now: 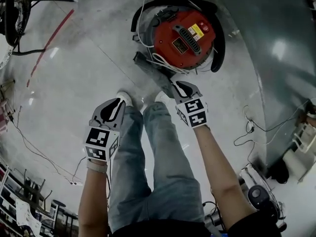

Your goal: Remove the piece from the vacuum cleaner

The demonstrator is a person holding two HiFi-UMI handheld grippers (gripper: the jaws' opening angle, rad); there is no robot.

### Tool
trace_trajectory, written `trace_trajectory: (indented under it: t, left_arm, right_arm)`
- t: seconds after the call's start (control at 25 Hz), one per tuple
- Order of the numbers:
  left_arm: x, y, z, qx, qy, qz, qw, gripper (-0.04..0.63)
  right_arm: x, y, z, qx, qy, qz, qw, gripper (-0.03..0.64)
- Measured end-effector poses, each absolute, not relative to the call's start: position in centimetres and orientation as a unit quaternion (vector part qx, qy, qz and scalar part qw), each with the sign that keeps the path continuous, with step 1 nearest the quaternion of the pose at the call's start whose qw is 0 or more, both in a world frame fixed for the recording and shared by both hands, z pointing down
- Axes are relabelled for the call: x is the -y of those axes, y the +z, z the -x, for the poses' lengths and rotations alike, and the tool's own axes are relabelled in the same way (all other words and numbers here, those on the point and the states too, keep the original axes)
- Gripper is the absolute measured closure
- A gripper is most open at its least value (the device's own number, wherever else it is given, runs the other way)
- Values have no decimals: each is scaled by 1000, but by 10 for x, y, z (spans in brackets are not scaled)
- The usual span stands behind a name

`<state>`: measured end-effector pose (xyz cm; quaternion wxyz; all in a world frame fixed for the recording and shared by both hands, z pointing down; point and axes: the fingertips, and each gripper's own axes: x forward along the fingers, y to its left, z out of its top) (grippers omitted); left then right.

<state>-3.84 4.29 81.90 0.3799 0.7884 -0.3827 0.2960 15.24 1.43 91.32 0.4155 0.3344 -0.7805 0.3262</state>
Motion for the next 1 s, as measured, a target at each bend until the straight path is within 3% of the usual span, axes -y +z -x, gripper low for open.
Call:
trace_trajectory:
  t: [1.0]
  left_arm:
    - [-39,854,42,373,312,-775,404,537]
  right_arm:
    - [-15,961,-134,785,312,-281,456,571]
